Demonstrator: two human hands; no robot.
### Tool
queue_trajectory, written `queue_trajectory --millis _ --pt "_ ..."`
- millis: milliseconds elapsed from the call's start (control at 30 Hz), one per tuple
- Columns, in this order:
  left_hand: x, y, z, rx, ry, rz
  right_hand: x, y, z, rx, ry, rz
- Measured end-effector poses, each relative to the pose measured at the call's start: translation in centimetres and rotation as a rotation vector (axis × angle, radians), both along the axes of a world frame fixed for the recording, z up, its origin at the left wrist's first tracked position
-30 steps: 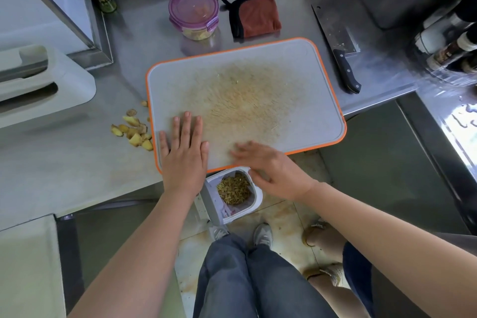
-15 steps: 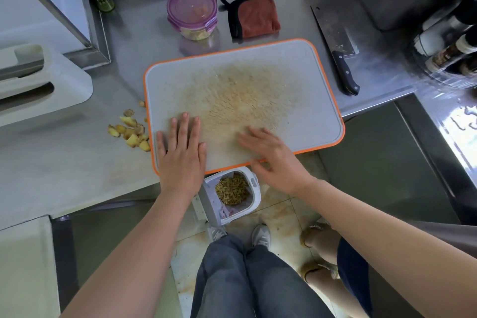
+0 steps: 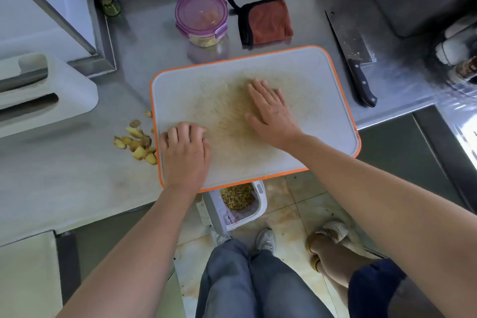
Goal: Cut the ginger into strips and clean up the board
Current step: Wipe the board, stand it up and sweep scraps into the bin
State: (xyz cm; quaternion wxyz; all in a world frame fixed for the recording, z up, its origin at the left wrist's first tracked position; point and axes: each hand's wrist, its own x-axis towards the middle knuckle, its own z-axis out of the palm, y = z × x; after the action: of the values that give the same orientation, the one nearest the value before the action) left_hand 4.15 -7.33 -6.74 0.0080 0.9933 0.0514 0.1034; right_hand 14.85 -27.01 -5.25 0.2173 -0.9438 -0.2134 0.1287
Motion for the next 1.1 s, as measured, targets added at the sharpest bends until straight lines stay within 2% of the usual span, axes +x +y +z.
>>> queue_trajectory --millis 100,200,233,333,400,500,700,767,867,967,1033,1100 --pt "-0.1 -0.1 -0.1 -0.04 -0.023 0.008 -0.4 0.6 -0.4 0.009 -0.026 0.071" --pt "-0.3 0.0 0.0 -0.076 -0.015 0.0 -2.8 0.0 0.0 0.219 -0.041 0.349" --pt "-0.3 0.0 0.1 -0.076 -0.008 -0.001 -3.3 -0.4 0.4 0.307 -0.04 0.346" --pt "-0.2 0.0 0.4 -0.084 0.018 0.001 -2.6 -0.6 1.9 0.441 -0.058 0.139" --pt "-0.2 0.0 0.5 -0.096 0.023 0.005 -1.6 -0.3 1.8 0.377 -0.029 0.132" --pt "-0.3 0.0 0.5 -0.114 0.024 0.001 -2.1 -0.1 0.0 0.172 -0.015 0.312" --pt "-0.2 0.3 0.7 -0.168 0.016 -0.015 -8.7 -3.0 0.3 0.244 0.021 0.547" --pt "-0.3 0.5 1.1 -0.2 0.025 -0.038 -10.3 -3.9 1.2 0.292 0.049 0.533" --pt "-1.4 0.8 1.1 -0.249 0.08 -0.086 -10.2 -4.5 2.2 0.352 0.016 0.348" --pt "-2.8 0.8 0.7 -0.276 0.171 -0.142 -9.2 -4.6 1.4 0.167 -0.037 0.197" --pt "-3.1 0.6 0.7 -0.285 0.232 -0.135 -10.3 -4.5 0.9 0.097 0.0 0.264" --pt "-3.0 0.4 0.9 -0.299 0.28 -0.108 -12.0 -4.5 1.3 0.162 0.057 0.434"
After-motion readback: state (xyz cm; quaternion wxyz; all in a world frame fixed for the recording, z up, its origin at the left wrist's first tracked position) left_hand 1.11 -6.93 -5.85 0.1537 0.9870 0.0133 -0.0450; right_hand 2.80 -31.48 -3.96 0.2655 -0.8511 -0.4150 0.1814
